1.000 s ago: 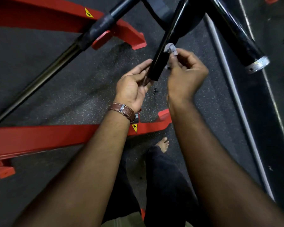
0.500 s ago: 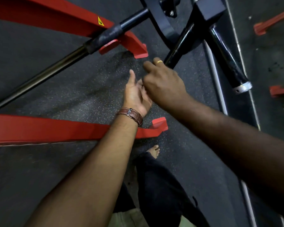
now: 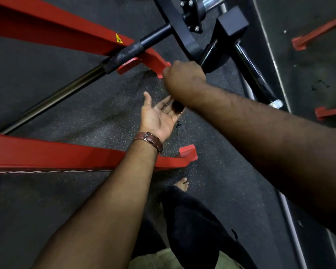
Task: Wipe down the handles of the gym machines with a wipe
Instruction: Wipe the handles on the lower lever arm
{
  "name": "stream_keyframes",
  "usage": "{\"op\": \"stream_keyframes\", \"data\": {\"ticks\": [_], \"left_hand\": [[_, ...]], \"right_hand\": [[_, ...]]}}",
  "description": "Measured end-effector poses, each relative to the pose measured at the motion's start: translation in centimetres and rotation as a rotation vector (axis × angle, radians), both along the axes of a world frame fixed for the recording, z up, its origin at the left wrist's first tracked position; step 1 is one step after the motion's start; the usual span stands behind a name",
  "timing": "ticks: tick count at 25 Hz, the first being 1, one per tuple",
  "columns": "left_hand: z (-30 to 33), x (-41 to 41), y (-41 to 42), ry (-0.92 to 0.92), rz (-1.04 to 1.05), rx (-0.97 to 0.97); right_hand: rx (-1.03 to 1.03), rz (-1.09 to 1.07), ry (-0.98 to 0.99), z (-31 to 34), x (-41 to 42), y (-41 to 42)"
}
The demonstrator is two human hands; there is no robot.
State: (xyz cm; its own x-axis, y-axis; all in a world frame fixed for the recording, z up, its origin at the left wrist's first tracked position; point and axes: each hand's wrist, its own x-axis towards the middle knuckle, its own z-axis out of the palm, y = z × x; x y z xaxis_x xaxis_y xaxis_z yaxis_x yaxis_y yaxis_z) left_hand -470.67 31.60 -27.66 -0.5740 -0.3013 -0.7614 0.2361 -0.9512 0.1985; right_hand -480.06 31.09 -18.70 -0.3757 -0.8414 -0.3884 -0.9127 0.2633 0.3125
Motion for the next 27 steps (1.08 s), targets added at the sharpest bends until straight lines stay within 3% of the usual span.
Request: {"op": "stream_keyframes", "data": {"ticks": [4,6,8,9,10,12,14,16,19,24,27], "left_hand": [[1.0,1.1,-0.2,-0.062,-0.139,-0.036],[1.3,1.2,-0.3,-0.098,-0.168,-0.125],[1.7,0.6,-0.5,-0.093,-0.182,-0.192],[2.0,0.2,-0.6,-0.107,-0.200,-0.230],[2.4,-0.3,-0.6,-0.137,-0.241,-0.282],[2.6,-1.0,-0.4,-0.231,-0.334,-0.424],[2.3,-1.4,0.0,-0.288,-0.340,-0.533],[2.0,-1.7,0.2,-0.309,-0.301,-0.623],[1.2,-1.7,0.5,-0.328,-0.230,-0.708],[0.5,-1.8,1.6,-0.278,-0.152,-0.631],[-0.2,-1.7,1.8,-0.284,-0.125,-0.606]], "right_hand": [[0.059,0.120,-0.221,-1.7,4.4,2.6],[-0.013,0.032,-0.423,-2.0,3.1,4.0],[-0.264,-0.121,-0.731,-2.1,1.0,6.0],[-0.510,-0.215,-0.820,-2.5,0.5,7.3],[-0.793,-0.369,-0.836,-3.0,0.5,8.7],[-1.208,-0.943,-0.841,-4.1,1.4,10.7],[-1.353,-1.605,-1.233,-4.9,1.7,9.8],[-1.421,-1.921,-1.695,-6.3,0.1,7.4],[-1.468,-1.937,-1.964,-7.8,-0.4,5.7],[-1.053,-1.672,-1.934,-8.3,1.1,8.0],[-1.236,-1.801,-1.890,-7.3,-2.7,6.3]]}}
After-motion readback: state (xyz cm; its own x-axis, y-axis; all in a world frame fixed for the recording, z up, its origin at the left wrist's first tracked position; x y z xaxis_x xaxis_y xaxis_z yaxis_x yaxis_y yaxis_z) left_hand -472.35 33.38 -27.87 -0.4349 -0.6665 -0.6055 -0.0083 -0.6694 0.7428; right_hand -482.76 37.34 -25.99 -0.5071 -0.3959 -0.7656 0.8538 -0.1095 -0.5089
